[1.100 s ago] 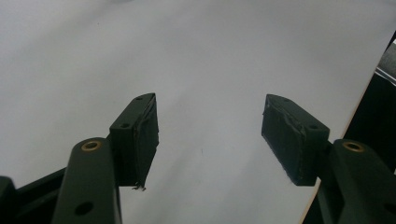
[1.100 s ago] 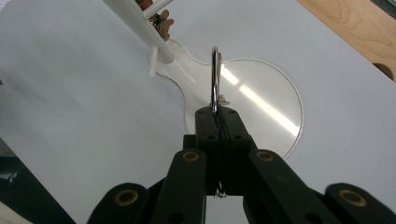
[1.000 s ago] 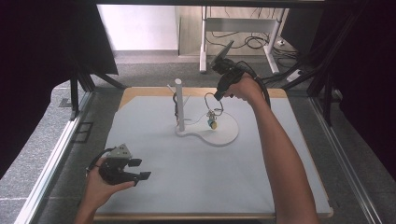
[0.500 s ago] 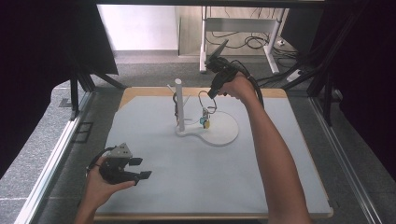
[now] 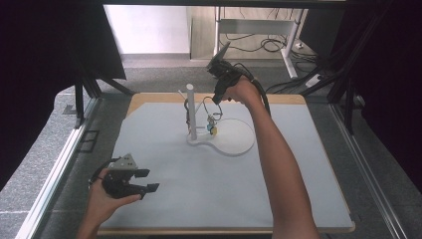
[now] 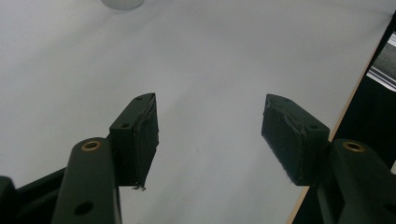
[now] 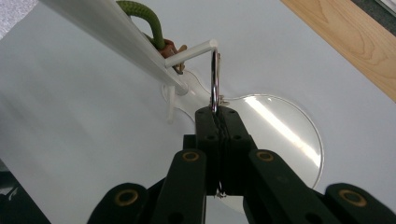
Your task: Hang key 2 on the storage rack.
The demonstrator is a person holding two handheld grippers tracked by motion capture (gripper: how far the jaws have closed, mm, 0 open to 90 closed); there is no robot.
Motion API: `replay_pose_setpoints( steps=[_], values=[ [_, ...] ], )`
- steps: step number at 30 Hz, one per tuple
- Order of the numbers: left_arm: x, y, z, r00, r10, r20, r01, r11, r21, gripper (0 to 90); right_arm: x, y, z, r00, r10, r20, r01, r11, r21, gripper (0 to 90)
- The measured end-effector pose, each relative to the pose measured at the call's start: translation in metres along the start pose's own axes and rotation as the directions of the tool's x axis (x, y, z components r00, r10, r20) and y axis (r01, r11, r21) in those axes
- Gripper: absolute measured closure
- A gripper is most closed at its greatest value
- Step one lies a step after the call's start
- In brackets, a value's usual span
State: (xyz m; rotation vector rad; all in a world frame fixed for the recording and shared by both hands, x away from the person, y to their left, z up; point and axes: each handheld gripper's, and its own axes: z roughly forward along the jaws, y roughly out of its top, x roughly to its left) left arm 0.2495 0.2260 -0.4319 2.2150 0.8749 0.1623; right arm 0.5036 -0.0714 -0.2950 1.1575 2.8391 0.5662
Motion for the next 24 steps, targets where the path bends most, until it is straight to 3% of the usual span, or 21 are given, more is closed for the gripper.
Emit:
replay_pose_setpoints(
  steps=[12, 24],
  values=[
    [0.000, 0.000, 0.002, 1.0000, 0.001, -0.001, -0.001, 1.0000, 0.008, 36.8, -0.008, 0.005, 0.009, 0.9996, 0.025, 0.015, -0.024, 1.000, -0.003, 87.9],
    [0.000, 0.000, 0.002, 1.0000, 0.002, -0.002, -0.002, 0.9999, 0.013, 36.9, 0.000, 0.008, 0.014, 1.0000, -0.002, 0.005, 0.002, 1.000, -0.011, 87.9]
  ],
)
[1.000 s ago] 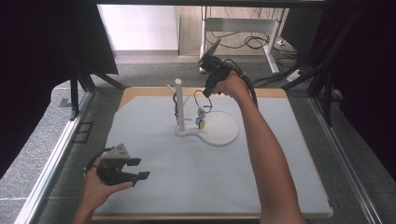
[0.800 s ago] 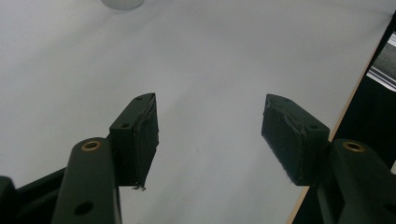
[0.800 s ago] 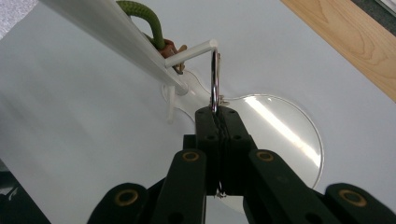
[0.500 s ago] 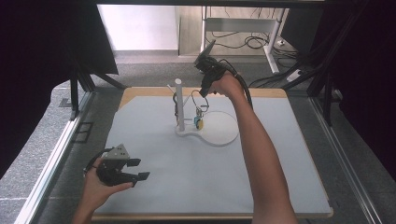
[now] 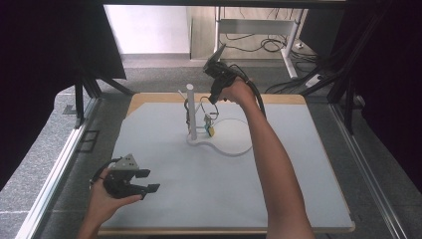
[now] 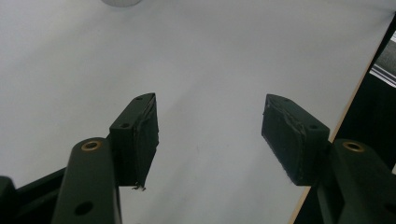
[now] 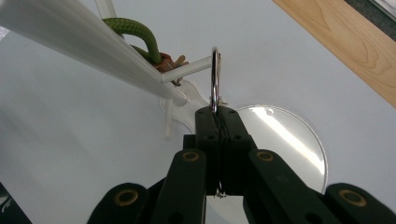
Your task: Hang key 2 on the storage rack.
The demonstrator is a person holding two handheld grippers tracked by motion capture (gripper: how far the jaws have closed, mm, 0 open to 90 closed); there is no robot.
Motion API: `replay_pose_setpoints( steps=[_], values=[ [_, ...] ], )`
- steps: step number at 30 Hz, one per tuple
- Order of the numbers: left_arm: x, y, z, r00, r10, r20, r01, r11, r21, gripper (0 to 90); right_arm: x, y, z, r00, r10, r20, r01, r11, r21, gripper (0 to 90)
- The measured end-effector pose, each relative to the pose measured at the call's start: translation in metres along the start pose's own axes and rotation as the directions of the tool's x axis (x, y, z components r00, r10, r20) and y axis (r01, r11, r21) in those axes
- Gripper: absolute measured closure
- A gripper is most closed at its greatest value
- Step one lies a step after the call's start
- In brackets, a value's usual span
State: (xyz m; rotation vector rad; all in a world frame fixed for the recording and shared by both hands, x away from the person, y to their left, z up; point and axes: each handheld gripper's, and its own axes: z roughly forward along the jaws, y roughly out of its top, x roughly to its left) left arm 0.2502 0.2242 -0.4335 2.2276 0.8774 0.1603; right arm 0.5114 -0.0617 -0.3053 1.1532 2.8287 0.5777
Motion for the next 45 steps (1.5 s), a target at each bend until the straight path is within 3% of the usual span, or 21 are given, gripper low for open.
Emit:
replay_pose_setpoints(
  steps=[12, 22, 23, 36, 45],
  values=[
    [-0.002, 0.002, 0.004, 1.0000, 0.009, 0.001, -0.009, 0.9999, 0.012, 36.8, 0.014, -0.002, 0.004, 0.9993, -0.021, -0.032, 0.020, 1.000, -0.009, 87.8],
    [-0.002, 0.002, 0.006, 0.9999, 0.014, -0.001, -0.014, 0.9997, 0.017, 36.9, 0.018, -0.005, 0.017, 0.9977, -0.046, -0.050, 0.046, 0.999, 0.004, 87.6],
    [-0.002, 0.002, 0.006, 0.9999, 0.015, -0.002, -0.015, 0.9997, 0.018, 36.9, 0.019, -0.005, 0.018, 0.9979, -0.032, -0.056, 0.032, 1.000, 0.000, 87.6],
    [-0.004, 0.003, 0.010, 0.9998, 0.019, -0.007, -0.018, 0.9993, 0.031, 36.9, 0.017, -0.013, 0.029, 0.9960, -0.021, -0.087, 0.021, 1.000, 0.000, 86.4],
    [-0.005, 0.003, 0.014, 0.9996, 0.028, -0.005, -0.028, 0.9986, 0.045, 36.9, 0.020, -0.016, 0.023, 0.9942, -0.035, -0.102, 0.033, 0.999, -0.025, 81.2]
  ],
)
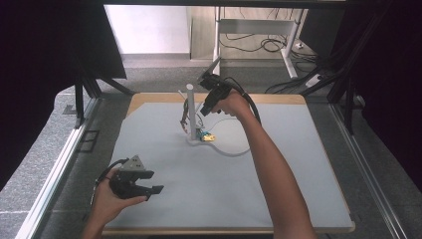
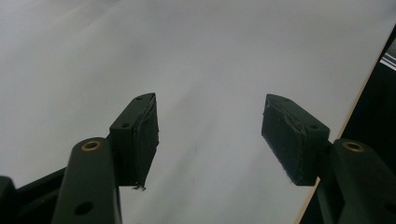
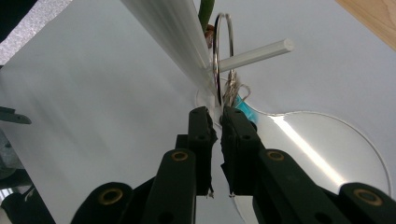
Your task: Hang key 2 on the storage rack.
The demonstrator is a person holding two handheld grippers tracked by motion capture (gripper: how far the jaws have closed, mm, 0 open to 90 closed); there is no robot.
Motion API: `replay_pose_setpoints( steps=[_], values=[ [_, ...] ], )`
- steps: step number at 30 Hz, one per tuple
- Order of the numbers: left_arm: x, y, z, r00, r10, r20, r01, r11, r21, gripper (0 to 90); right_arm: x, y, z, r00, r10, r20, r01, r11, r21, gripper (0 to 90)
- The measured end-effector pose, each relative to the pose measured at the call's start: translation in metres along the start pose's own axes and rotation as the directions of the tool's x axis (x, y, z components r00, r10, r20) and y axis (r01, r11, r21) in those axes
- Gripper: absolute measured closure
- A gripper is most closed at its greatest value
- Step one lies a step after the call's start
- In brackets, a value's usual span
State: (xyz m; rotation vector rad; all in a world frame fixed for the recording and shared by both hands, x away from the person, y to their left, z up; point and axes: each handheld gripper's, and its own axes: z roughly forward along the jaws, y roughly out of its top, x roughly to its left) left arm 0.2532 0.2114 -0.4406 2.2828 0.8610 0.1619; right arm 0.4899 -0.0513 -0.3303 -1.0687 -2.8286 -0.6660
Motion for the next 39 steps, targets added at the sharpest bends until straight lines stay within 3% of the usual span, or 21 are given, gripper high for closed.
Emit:
replay_pose_setpoints(
  steps=[9, 17, 24, 31, 36, 39],
  values=[
    [-0.002, 0.001, 0.005, 1.0000, 0.008, 0.001, -0.008, 0.9998, 0.019, 36.8, -0.001, -0.017, -0.018, 0.9997, -0.012, 0.019, 0.013, 0.998, -0.057, 72.1],
    [-0.002, 0.001, 0.007, 0.9999, 0.010, -0.006, -0.010, 0.9995, 0.029, 36.9, -0.002, -0.052, -0.036, 0.9991, -0.022, 0.037, 0.026, 0.992, -0.124, 65.4],
    [-0.003, 0.001, 0.013, 0.9999, 0.010, -0.005, -0.010, 0.9991, 0.041, 36.8, -0.004, -0.101, -0.047, 0.9977, -0.046, 0.051, 0.055, 0.980, -0.189, 60.5],
    [-0.001, -0.001, 0.012, 0.9999, -0.005, -0.009, 0.006, 0.9991, 0.041, 36.8, -0.004, -0.165, -0.046, 0.9978, -0.058, 0.031, 0.064, 0.959, -0.276, 58.0],
    [-0.001, -0.002, 0.013, 0.9999, -0.005, -0.011, 0.006, 0.9990, 0.045, 36.7, -0.003, -0.208, -0.041, 0.9988, -0.047, 0.016, 0.049, 0.948, -0.313, 56.4],
    [-0.001, -0.002, 0.015, 1.0000, 0.003, -0.010, -0.002, 0.9986, 0.053, 36.6, -0.004, -0.232, -0.038, 0.9994, -0.023, 0.026, 0.031, 0.934, -0.355, 56.5]
  ],
)
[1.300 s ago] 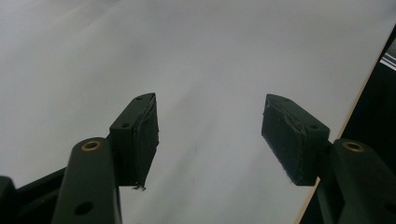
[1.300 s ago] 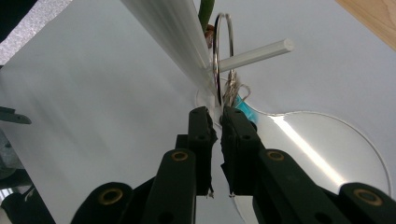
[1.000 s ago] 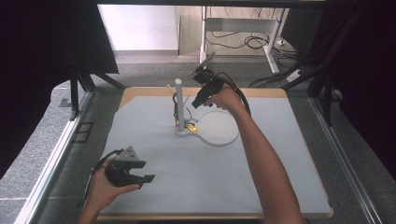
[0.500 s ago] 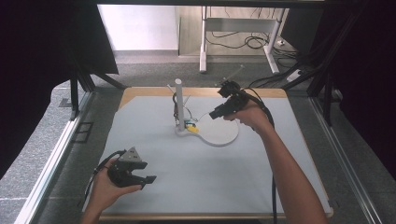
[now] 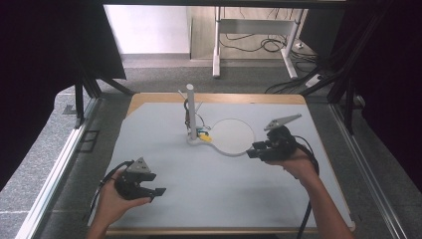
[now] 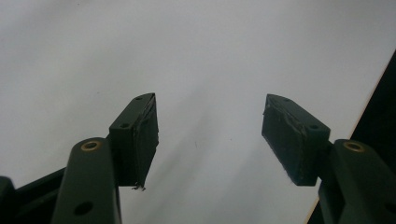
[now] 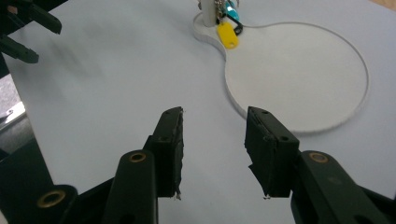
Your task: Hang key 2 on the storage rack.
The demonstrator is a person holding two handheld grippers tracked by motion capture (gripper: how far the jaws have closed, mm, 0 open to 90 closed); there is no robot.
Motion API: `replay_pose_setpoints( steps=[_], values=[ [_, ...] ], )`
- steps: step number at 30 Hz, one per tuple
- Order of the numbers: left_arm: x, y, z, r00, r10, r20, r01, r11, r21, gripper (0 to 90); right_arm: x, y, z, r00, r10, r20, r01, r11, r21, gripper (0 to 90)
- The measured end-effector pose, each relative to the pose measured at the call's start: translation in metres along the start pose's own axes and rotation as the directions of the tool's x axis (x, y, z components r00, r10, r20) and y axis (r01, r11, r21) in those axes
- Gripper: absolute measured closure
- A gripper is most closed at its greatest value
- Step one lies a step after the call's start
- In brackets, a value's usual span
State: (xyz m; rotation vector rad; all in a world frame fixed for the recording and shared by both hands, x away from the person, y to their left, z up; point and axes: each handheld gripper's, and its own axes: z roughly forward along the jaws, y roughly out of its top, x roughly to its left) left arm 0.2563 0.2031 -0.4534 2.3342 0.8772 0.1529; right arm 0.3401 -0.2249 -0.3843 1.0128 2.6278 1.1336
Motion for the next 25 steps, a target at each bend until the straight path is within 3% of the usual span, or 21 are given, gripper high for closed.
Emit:
replay_pose_setpoints(
  steps=[11, 16, 18, 25],
  values=[
    [-0.002, 0.000, 0.005, 0.9999, -0.016, -0.005, 0.016, 0.9998, 0.009, 36.5, 0.003, -0.077, 0.005, 0.9983, 0.057, -0.006, -0.058, 0.997, -0.056, 54.1],
    [-0.004, 0.001, 0.003, 1.0000, -0.008, 0.004, 0.008, 0.9999, 0.010, 36.1, 0.009, -0.086, 0.011, 0.9987, 0.048, 0.019, -0.047, 0.997, -0.053, 53.4],
    [-0.005, 0.001, 0.002, 0.9999, -0.010, 0.003, 0.010, 1.0000, 0.000, 36.0, 0.011, -0.087, 0.007, 0.9979, 0.057, 0.031, -0.054, 0.995, -0.083, 53.4],
    [-0.003, 0.001, 0.000, 0.9999, -0.012, -0.005, 0.012, 0.9999, -0.008, 35.8, 0.013, -0.096, 0.005, 0.9974, 0.056, 0.046, -0.052, 0.994, -0.096, 43.3]
  ],
)
